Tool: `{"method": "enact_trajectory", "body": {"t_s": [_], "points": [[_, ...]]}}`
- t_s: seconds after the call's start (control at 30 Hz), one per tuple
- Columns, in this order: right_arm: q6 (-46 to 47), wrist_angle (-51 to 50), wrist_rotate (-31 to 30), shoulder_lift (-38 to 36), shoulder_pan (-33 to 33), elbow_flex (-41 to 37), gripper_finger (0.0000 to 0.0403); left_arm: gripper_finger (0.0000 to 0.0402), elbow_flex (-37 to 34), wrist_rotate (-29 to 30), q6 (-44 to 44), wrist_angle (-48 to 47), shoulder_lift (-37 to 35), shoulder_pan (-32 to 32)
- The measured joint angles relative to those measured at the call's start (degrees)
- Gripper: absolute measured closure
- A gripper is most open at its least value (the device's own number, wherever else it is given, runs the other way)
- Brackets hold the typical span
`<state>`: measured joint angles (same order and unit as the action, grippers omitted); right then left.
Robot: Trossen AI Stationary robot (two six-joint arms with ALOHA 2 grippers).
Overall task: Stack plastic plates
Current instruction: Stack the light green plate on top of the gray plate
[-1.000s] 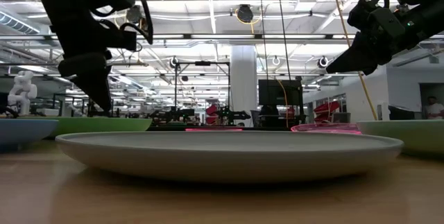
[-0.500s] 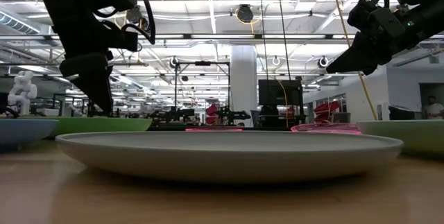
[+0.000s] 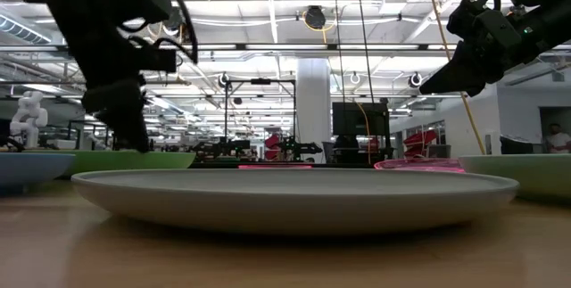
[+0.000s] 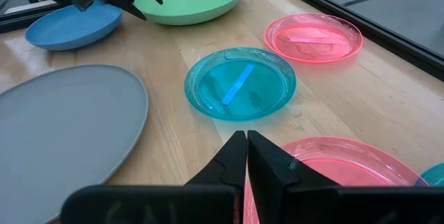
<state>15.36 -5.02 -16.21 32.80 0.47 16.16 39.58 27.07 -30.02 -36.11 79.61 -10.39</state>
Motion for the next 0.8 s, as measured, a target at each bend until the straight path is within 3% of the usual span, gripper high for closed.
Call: {"method": "enact_trajectory", "body": {"t_s": [0.4,0.57,0.8], "points": [[0.0,0.0,0.0,0.0,0.0,0.0,0.0392,0.0187,-6.7,1.6,-2.2,3.5,0.0,0.0],[0.0,0.0,0.0,0.0,0.0,0.0,0.0392,0.0249,-6.7,1.6,-2.2,3.5,0.0,0.0],[0.0,0.0,0.0,0.0,0.0,0.0,0.0392,0.0367,-6.7,1.9,-2.2,3.4,0.0,-0.3]]}}
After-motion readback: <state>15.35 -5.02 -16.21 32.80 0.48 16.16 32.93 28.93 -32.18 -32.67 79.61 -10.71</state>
